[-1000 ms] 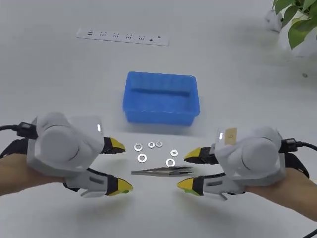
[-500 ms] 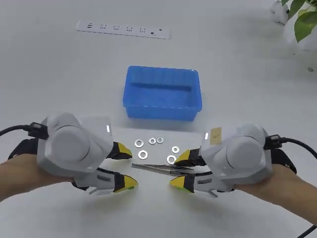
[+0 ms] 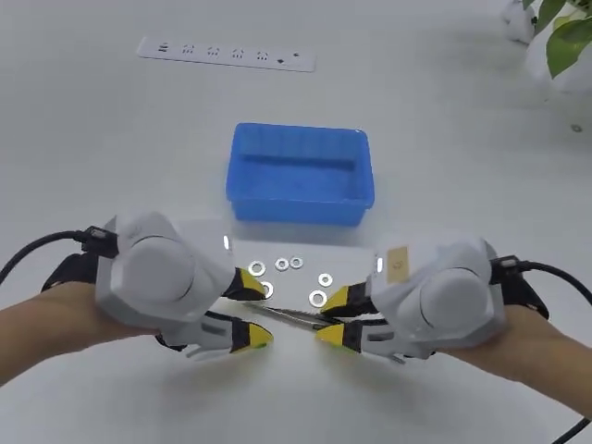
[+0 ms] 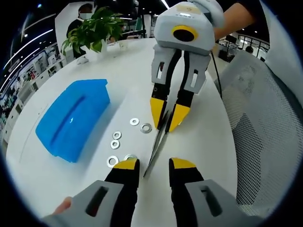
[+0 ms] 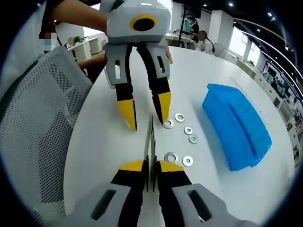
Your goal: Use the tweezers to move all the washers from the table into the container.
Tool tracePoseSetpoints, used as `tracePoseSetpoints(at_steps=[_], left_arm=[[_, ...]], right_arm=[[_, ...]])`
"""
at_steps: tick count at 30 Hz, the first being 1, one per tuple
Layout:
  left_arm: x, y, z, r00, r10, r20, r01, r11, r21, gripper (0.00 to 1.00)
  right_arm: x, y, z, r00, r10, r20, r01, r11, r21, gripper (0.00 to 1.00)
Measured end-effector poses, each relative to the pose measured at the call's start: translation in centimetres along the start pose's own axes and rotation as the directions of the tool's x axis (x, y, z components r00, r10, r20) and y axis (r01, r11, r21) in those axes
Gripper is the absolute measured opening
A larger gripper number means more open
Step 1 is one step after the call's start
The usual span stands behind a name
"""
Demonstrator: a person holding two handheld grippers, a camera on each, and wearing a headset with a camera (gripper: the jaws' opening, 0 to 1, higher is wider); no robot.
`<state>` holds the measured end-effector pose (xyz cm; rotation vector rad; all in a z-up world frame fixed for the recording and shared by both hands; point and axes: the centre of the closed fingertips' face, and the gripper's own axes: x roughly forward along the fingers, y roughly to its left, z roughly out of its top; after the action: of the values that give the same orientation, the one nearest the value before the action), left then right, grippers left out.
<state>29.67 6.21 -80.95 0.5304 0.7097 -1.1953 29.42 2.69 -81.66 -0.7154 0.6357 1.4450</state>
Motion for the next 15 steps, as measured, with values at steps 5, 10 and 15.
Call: tracePoseSetpoints(at_steps=[5,10,15], left_arm=[[0.3,-0.6,-0.3,0.9994,-0.028,-0.021,0.028,0.999,0.024,0.25],[0.3,0.5,-0.2,0.9993,0.02,-0.031,-0.019,1.0,0.013,0.16],[0.3,0.2,-0.3,0.9957,-0.013,-0.091,0.021,0.996,0.092,0.08]], right_arm=[[0.0,0.1,0.0,0.9999,0.01,-0.003,-0.01,1.0,-0.012,0.11],[0.0,0.1,0.1,0.9999,0.011,-0.003,-0.011,1.0,-0.011,0.11],[0.1,0.1,0.1,0.9999,0.013,-0.004,-0.013,1.0,-0.011,0.11]])
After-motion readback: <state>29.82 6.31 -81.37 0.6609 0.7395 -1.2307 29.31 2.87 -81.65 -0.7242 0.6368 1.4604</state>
